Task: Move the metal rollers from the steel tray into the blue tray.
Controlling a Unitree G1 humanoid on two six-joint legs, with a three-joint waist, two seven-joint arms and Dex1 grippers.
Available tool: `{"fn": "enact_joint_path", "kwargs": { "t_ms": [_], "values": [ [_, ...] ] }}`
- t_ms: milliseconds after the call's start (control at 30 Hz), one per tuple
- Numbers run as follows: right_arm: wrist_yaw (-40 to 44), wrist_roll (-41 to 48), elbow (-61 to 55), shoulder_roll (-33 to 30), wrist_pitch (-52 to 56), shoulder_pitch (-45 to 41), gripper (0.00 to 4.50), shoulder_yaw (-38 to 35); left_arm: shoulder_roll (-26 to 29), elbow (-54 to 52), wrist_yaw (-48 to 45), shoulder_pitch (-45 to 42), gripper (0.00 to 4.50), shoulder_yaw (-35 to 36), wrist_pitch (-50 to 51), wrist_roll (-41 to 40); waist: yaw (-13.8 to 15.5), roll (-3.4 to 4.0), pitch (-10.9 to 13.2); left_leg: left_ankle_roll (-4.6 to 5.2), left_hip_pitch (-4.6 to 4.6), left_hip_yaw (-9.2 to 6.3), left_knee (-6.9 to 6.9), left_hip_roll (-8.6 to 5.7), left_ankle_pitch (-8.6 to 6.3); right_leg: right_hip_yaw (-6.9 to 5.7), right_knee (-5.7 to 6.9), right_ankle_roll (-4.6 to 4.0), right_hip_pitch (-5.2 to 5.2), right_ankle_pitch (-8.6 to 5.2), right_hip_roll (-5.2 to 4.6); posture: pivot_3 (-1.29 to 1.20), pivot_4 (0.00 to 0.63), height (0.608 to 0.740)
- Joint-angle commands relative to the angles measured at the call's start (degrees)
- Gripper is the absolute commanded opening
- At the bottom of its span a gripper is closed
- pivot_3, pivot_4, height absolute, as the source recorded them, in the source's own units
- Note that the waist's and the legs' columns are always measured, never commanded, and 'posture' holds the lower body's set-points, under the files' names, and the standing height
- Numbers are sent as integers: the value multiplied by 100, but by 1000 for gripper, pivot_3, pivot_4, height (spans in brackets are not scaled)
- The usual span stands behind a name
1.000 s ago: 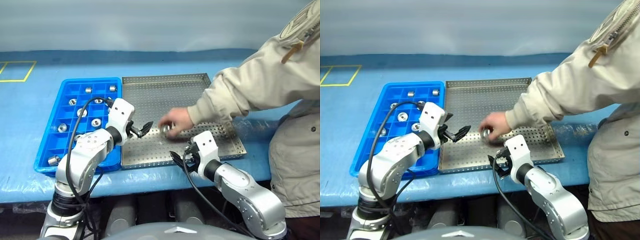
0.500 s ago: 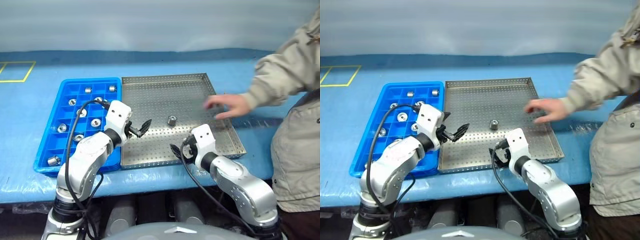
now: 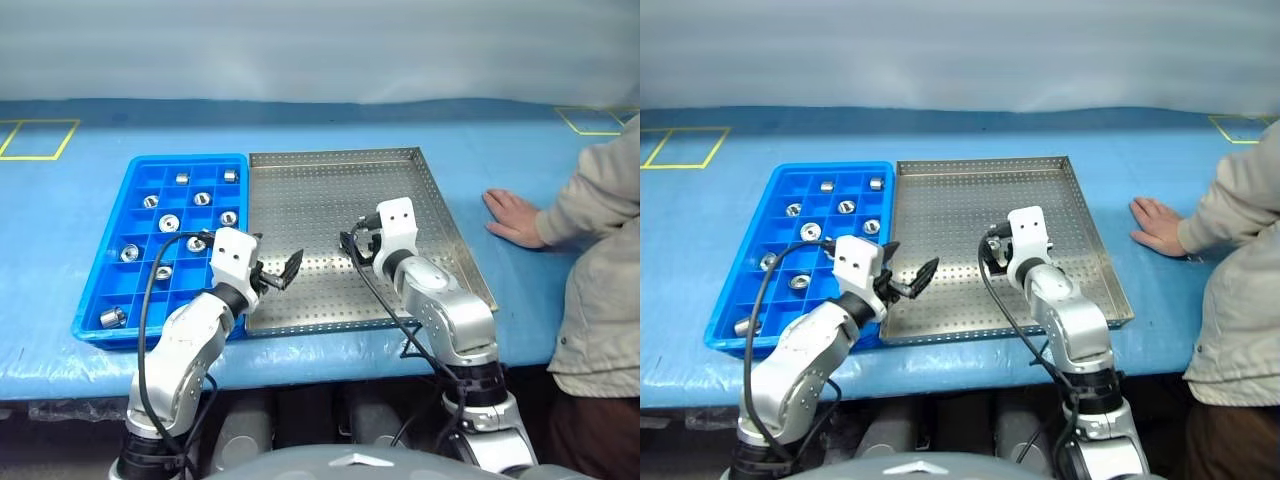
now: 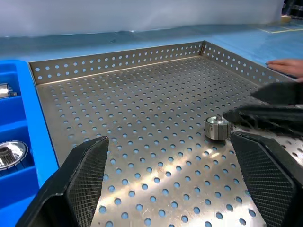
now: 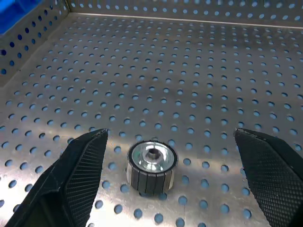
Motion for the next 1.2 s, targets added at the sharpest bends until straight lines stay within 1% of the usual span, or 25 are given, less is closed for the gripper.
{"fn": "enact_joint_path", "kwargs": {
  "t_ms": [33,233,400,500,633,667,733,867,933,1033,1133,1200],
  "values": [
    [-21,-134,552,156,-521,-346,4500,-43,325,-308,-286,90,4456,-291,-46,31,-6,3,2,0,1,1,0,0,0,1,0,0,0,0,0,64,150,740],
    [24,-243,1289,262,-987,-532,4500,-115,439,-362,-369,169,4456,-322,-10,-66,0,9,5,1,0,4,-1,0,0,3,-1,0,-1,1,-3,80,150,740],
    [70,-247,1533,291,-1078,-395,4500,-162,419,-359,-347,191,4456,-350,-14,-61,6,10,6,1,0,4,-2,0,0,3,-1,0,-1,1,-4,89,150,740],
    [104,-243,1418,322,-1019,-263,3857,-136,409,-351,-339,197,4500,-357,-20,-59,3,11,7,1,1,3,-4,0,0,3,-1,0,-1,1,-3,86,150,740],
    [162,-206,1230,378,-899,-112,2618,-101,415,-328,-345,198,4500,-353,-33,-60,1,13,8,0,2,3,-6,1,0,4,-1,-1,-2,0,-3,86,150,740],
    [179,-195,1168,394,-854,-74,2241,-93,411,-319,-344,194,4500,-350,-38,-62,3,13,8,1,2,4,-6,1,0,4,-1,-1,-2,0,-3,87,150,740],
    [211,-193,1064,412,-790,-15,1709,-73,408,-305,-338,188,4500,-351,-50,-51,7,13,8,0,2,3,-6,2,0,3,-1,0,-1,0,-3,92,150,740],
    [290,-234,762,382,-660,-49,1710,21,298,-330,-204,214,4500,-252,-198,-10,16,15,9,1,1,3,-6,2,0,3,-1,0,-3,0,-5,115,150,740],
    [443,-284,551,297,-606,-186,1710,210,197,-361,-58,262,4500,-160,-310,37,28,19,12,1,0,3,-7,2,0,2,-1,0,-4,0,-5,140,150,740],
    [789,-241,284,204,-531,-536,1710,515,-1,-434,173,387,4500,12,-467,40,44,26,18,0,-1,3,-8,4,0,1,-1,-1,-7,-1,-3,182,150,740],
    [1143,-220,281,195,-560,-983,1710,825,-24,-639,304,673,4500,58,-669,164,100,26,19,0,0,2,-9,6,0,-2,1,-1,-9,-1,0,235,150,740],
    [1347,-227,393,227,-622,-1231,1710,1002,-28,-805,469,890,4500,55,-861,351,195,26,19,0,3,-1,-17,7,0,-7,2,-7,-8,-4,1,291,150,740]
  ]
}}
